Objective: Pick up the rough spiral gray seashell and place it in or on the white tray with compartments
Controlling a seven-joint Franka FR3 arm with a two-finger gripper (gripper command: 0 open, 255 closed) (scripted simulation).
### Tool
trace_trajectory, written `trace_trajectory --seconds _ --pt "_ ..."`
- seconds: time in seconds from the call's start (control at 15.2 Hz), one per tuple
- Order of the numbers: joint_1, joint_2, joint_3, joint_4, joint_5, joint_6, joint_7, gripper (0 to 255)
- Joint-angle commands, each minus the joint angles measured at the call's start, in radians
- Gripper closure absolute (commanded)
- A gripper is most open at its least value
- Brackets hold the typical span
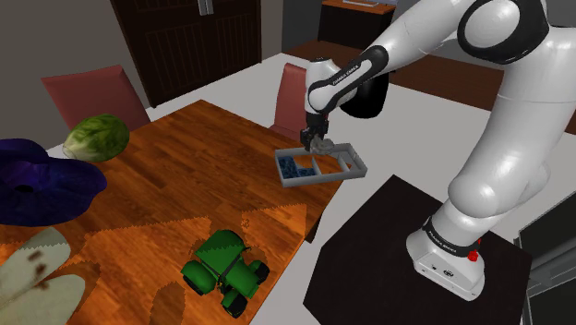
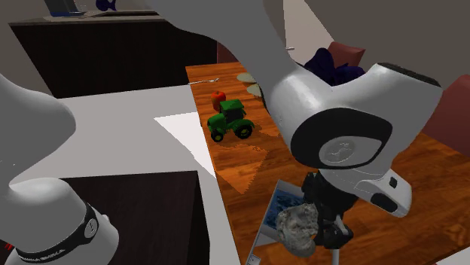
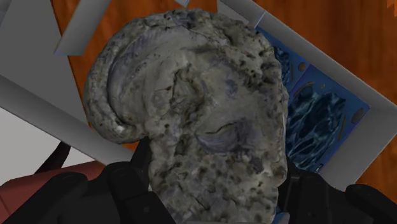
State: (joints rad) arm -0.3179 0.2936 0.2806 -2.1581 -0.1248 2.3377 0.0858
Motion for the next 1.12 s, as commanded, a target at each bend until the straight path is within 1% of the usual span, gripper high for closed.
trace_trajectory --seconds 0.0,0.59,1.06 --pt "-0.014 0.017 -0.011 0.001 -0.008 0.016 -0.021 255" --pt "0.003 0.12 -0.035 0.0 -0.052 0.117 0.01 255" --pt "0.003 0.12 -0.035 0.0 -0.052 0.117 0.01 255"
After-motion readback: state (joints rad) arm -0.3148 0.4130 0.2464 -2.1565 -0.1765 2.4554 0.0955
